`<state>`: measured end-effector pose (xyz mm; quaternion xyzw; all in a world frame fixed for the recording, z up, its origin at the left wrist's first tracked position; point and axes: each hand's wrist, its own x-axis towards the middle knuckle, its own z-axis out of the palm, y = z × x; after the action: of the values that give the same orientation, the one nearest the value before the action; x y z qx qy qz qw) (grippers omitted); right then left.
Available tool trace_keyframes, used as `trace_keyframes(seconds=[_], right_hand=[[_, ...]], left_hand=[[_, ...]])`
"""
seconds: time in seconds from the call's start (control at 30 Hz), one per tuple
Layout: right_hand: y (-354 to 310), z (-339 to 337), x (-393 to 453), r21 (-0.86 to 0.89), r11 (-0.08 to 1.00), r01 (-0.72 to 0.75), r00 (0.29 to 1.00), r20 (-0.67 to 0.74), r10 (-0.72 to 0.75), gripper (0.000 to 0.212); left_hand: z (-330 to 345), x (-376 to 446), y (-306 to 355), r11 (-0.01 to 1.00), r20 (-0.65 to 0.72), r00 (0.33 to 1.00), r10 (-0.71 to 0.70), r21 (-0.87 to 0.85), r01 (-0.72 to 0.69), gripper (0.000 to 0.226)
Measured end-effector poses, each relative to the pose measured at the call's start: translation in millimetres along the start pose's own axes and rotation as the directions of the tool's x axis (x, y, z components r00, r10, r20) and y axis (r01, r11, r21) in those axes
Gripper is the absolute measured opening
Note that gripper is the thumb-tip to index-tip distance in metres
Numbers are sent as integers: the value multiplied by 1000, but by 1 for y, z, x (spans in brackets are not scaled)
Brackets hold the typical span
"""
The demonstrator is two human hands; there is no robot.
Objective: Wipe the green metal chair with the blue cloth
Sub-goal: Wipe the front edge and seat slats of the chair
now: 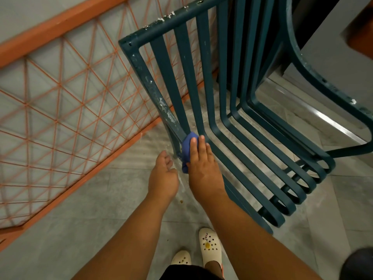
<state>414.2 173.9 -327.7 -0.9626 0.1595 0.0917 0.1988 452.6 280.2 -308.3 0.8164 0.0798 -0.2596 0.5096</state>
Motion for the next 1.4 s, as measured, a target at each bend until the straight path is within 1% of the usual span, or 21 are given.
trace_keyframes(seconds=[0.07, 0.1, 0.13, 0.23, 0.3, 0.33, 0.37, 0.43, 0.5, 0.53, 0.6, 0.67, 0.73, 0.83, 0.9, 1.0, 1.07, 1.13, 1.2, 1.27, 1.4], right_hand=[[-3, -5, 4, 50, 992, -114, 993, 33, 112, 77], [-7, -8, 10, 66, 987, -147, 989, 39, 144, 76], [-12, -10, 16, 68, 987, -145, 989, 35, 143, 78], [-15, -11, 15, 74, 997, 0, 1000, -26, 1, 84], [0, -9, -3, -15, 992, 125, 992, -36, -125, 86], [8, -7, -14, -68, 984, 164, 986, -22, -166, 88], [16, -5, -23, -95, 982, 164, 986, -1, -165, 90], [25, -3, -31, -68, 996, 50, 998, 34, -48, 90], [21, -6, -21, 45, 995, -87, 995, 53, 84, 84], [15, -9, -11, 91, 989, -119, 992, 53, 115, 80], [0, -13, 11, 148, 984, -103, 995, 7, 103, 77], [-14, -16, 30, 188, 982, -34, 998, -49, 44, 77], [-19, -16, 37, 192, 981, 17, 998, -61, -5, 78], [-8, -17, 20, 167, 986, -14, 998, -57, 24, 80], [4, -17, 5, 150, 986, -70, 997, -26, 74, 75], [14, -25, 1, 173, 969, -175, 982, 106, 159, 58], [12, -36, 15, 189, 958, -214, 963, 208, 174, 44], [3, -45, 33, 227, 950, -214, 954, 258, 154, 34], [-8, -47, 48, 300, 932, -202, 963, 233, 134, 27], [-24, -45, 59, 348, 925, -155, 982, 157, 105, 29], [-39, -35, 64, 267, 961, -68, 996, -46, 83, 52]], left_hand=[[-1, 0, 3, 1000, 21, 1000, 20, -16, -19, 64], [-1, 1, 5, 999, 28, 999, 32, -28, -31, 63], [-1, 2, 7, 998, 31, 998, 46, -50, -45, 60], [-1, 6, 18, 990, 34, 996, 82, -119, -77, 53], [-1, 12, 28, 983, 32, 995, 99, -162, -92, 50], [-2, 16, 34, 978, 20, 994, 105, -184, -100, 49], [-4, 21, 41, 974, -5, 993, 114, -197, -113, 47], [-13, 33, 56, 967, -76, 988, 134, -206, -147, 47], [-24, 47, 72, 953, -135, 979, 151, -243, -181, 45], [-28, 54, 79, 948, -154, 976, 154, -254, -190, 45], [-33, 64, 90, 946, -176, 972, 157, -257, -199, 42], [-35, 71, 96, 939, -178, 970, 169, -270, -213, 36], [-34, 73, 97, 933, -164, 972, 170, -291, -212, 29], [-33, 71, 99, 920, -139, 977, 162, -337, -200, 25], [-35, 72, 101, 916, -116, 978, 171, -346, -201, 25], [-38, 74, 102, 918, -99, 979, 178, -341, -201, 19], [-37, 75, 100, 928, -107, 977, 184, -310, -208, 21], [-36, 77, 99, 932, -125, 973, 195, -285, -223, 24], [-35, 81, 96, 936, -146, 968, 205, -260, -238, 27], [-35, 84, 94, 943, -162, 966, 204, -233, -238, 30], [-36, 83, 92, 941, -196, 960, 201, -233, -244, 30]])
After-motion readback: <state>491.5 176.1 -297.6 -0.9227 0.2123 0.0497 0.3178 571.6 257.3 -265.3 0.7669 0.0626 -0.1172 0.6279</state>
